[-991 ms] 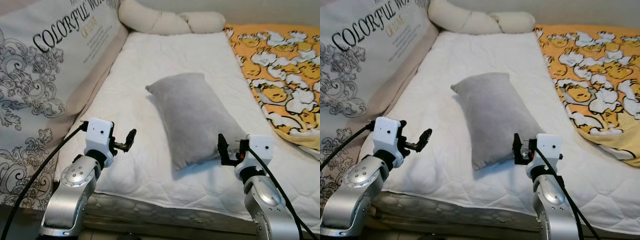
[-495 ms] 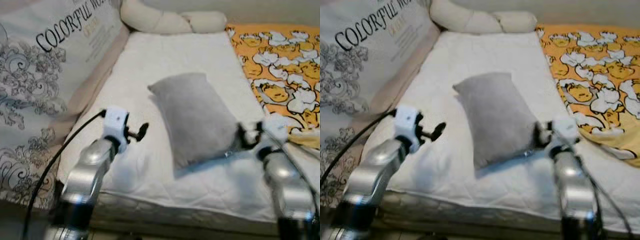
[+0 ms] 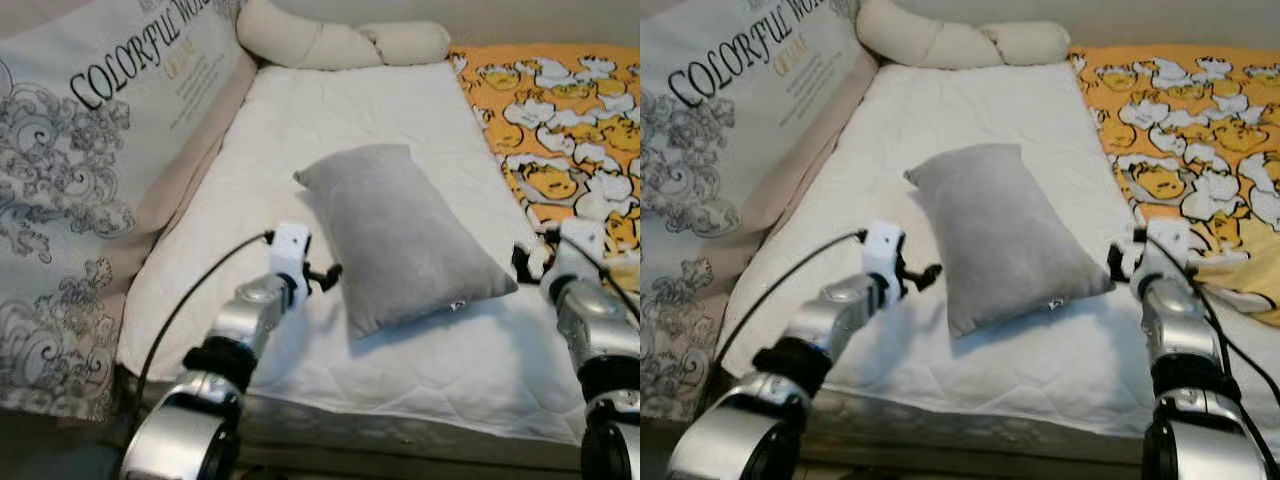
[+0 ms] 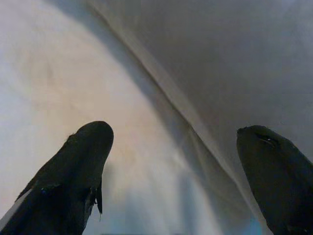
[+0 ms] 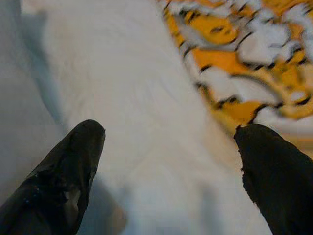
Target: Clean up the room
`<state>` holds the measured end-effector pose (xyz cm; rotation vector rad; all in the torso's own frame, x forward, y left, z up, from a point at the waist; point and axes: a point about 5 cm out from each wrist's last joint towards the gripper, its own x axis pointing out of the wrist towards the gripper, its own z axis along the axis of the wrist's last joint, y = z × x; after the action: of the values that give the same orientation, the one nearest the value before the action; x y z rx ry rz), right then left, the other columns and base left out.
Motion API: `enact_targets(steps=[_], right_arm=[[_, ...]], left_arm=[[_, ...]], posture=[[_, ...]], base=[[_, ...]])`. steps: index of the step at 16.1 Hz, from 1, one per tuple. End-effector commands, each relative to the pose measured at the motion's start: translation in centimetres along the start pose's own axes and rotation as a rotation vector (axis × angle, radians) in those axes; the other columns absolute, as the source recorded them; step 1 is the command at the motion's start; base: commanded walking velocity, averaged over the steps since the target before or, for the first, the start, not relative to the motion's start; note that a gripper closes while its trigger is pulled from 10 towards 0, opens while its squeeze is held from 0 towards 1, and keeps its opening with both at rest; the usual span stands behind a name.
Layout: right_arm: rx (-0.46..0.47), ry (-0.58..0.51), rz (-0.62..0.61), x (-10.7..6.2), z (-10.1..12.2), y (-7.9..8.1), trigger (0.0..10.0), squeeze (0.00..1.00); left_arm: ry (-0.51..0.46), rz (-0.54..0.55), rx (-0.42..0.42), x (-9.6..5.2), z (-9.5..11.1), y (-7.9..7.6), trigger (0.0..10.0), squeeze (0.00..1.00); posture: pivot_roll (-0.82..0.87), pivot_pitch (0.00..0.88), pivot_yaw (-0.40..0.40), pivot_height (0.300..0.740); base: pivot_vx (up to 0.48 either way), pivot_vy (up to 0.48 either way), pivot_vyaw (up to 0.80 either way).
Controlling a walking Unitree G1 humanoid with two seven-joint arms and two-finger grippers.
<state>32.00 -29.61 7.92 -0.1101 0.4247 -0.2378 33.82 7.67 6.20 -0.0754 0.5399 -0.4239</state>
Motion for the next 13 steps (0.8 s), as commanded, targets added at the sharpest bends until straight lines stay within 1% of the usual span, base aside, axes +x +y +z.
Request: enact_targets(steps=[1,3,4,5,6,7,8,9,11,13], right_arm=[[-0.036,0.038,0.110,0.2,-0.7,1.7,10.0,0.00],[-0.044,0.045,0.210,0.2,-1.2,3.3,10.0,0.00],[-0.028,0.044,0.267,0.2,-1.2,4.3,10.0,0.00],[-0.030,0.043,0.357,0.1,-1.2,5.7,10.0,0.00],[-0.030,0.043,0.394,0.0,-1.2,6.2,10.0,0.00],[-0.036,0.045,0.462,-0.3,-1.3,7.2,10.0,0.00],[-0.044,0.047,0.516,-0.5,-1.3,7.9,10.0,0.00],[-0.047,0.048,0.539,-0.6,-1.3,8.3,10.0,0.00],[-0.044,0.040,0.585,-0.9,-1.2,9.0,10.0,0.00],[-0.032,0.025,0.626,-1.2,-0.7,9.9,10.0,0.00]], left_arm=[[0.029,0.007,-0.032,0.3,-0.8,-0.2,10.0,0.00],[0.063,0.014,-0.055,0.6,-1.8,-0.5,10.0,0.00],[0.074,0.005,-0.072,0.8,-2.2,-1.0,10.0,0.00],[0.078,-0.035,-0.112,1.1,-2.3,-2.2,10.0,0.00],[0.080,-0.053,-0.118,1.3,-2.3,-2.7,10.0,0.00],[0.078,-0.085,-0.132,1.5,-2.2,-3.6,10.0,0.00],[0.072,-0.110,-0.151,1.6,-2.0,-4.3,10.0,0.00],[0.066,-0.123,-0.161,1.7,-1.8,-4.7,10.0,0.00],[0.037,-0.170,-0.227,1.9,-1.0,-5.8,10.0,0.00],[-0.010,-0.221,-0.265,2.1,0.4,-6.6,10.0,0.00]], posture=[[-0.16,0.000,0.059,0.740],[-0.16,0.000,0.059,0.740],[-0.17,0.000,0.061,0.740],[-0.17,0.000,0.062,0.740],[-0.17,0.000,0.065,0.740],[-0.18,0.000,0.070,0.740],[-0.18,0.000,0.073,0.740],[-0.18,0.000,0.076,0.740],[-0.18,0.000,0.074,0.740],[-0.18,0.000,0.074,0.740]], base=[[0.000,0.000,0.00],[0.000,0.000,0.00],[0.000,0.000,0.00],[0.000,0.000,0.00],[0.000,0.000,0.00],[0.000,0.000,0.00],[0.000,0.000,0.00],[0.000,0.000,0.00],[0.000,0.000,0.00],[0.000,0.000,0.00]])
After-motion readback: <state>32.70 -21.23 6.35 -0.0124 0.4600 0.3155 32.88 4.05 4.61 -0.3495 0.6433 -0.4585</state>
